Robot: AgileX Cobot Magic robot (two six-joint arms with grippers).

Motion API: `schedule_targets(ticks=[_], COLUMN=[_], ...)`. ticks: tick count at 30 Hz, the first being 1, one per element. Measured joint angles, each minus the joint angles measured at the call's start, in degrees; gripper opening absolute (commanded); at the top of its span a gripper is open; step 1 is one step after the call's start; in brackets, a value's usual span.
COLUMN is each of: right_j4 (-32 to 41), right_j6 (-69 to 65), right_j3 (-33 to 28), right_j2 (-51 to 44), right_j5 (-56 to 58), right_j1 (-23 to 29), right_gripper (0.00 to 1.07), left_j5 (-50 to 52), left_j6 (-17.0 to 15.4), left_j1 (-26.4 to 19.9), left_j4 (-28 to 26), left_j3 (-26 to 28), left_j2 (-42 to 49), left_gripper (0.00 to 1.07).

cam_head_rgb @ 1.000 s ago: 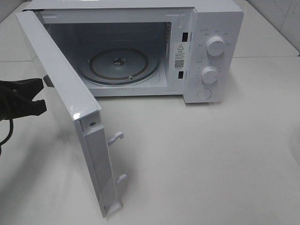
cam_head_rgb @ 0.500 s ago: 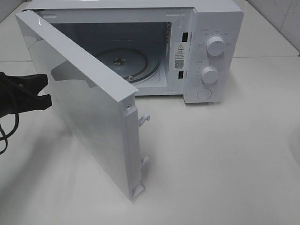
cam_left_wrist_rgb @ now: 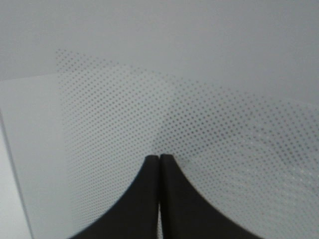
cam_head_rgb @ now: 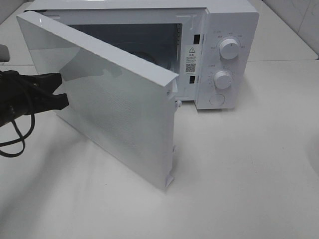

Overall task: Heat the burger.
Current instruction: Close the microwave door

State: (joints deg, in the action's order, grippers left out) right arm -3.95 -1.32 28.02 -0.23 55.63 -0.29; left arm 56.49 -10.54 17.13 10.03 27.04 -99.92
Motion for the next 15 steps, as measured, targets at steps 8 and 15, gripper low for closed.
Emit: schedule_targets(ticks=[8, 15], right_j4=[0.0, 0.0], right_j6=[0.0, 0.0], right_j3=[0.0, 0.0], right_j2=[0.0, 0.0], right_j5=[0.0, 0.0], right_j1=[0.0, 0.0], right_gripper=[0.41, 0.41], left_j5=[-0.63, -1.78], left_j6=[0.11, 0.11], left_j1=[2.52, 3.09], left_j4=[-0.63, -3.04], left_j3=[1.72, 5.33], left_j2=[-0.29, -2.69], left_gripper=[0.0, 0.0])
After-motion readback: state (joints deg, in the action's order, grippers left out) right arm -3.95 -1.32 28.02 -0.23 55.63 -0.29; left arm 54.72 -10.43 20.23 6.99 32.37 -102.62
